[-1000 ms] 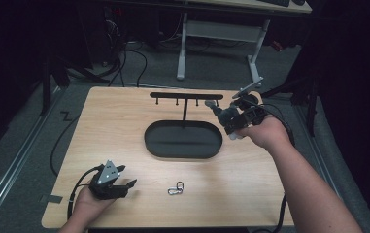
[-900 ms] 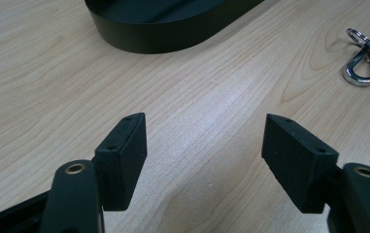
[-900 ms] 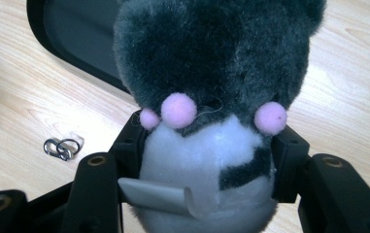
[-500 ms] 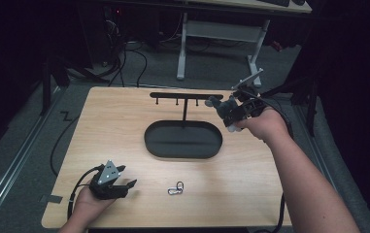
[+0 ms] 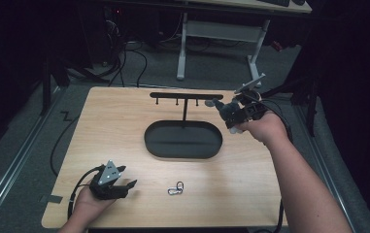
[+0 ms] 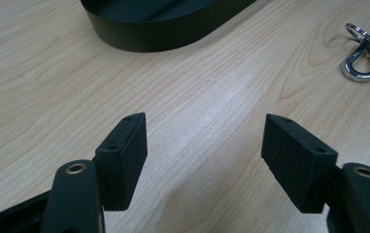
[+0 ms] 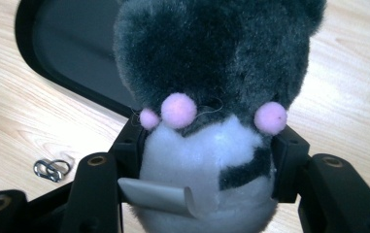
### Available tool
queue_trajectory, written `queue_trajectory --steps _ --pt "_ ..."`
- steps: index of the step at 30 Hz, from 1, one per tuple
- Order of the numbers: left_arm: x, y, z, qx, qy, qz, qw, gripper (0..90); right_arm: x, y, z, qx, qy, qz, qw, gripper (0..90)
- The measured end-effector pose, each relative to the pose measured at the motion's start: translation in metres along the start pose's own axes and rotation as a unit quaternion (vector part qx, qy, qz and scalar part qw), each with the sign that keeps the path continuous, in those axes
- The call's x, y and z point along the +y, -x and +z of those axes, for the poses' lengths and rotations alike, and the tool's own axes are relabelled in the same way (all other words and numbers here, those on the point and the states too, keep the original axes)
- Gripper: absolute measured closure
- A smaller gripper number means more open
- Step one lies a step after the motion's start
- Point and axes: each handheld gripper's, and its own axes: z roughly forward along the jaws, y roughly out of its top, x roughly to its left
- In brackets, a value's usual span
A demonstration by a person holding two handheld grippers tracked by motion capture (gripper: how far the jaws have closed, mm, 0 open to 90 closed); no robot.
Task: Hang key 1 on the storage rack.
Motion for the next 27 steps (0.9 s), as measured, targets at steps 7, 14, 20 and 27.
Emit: queue_trajectory --steps 7,14,20,27 --pt "0.000 0.002 0.001 0.000 -0.001 0.003 1.0000 33.8 -0.012 0.005 0.021 0.000 -0.011 0.006 0.9999 45.8" --pt "0.000 0.002 0.001 0.001 -0.002 0.004 1.0000 33.8 -0.013 0.005 0.041 0.002 -0.008 0.003 1.0000 45.5" --pt "0.000 0.002 0.002 0.000 -0.003 0.005 1.0000 33.8 -0.009 0.001 0.056 0.000 0.003 0.004 1.0000 45.0" --pt "0.000 0.002 0.001 0.001 -0.004 0.006 1.0000 33.8 -0.005 -0.004 0.075 0.002 0.016 0.005 0.9999 43.6"
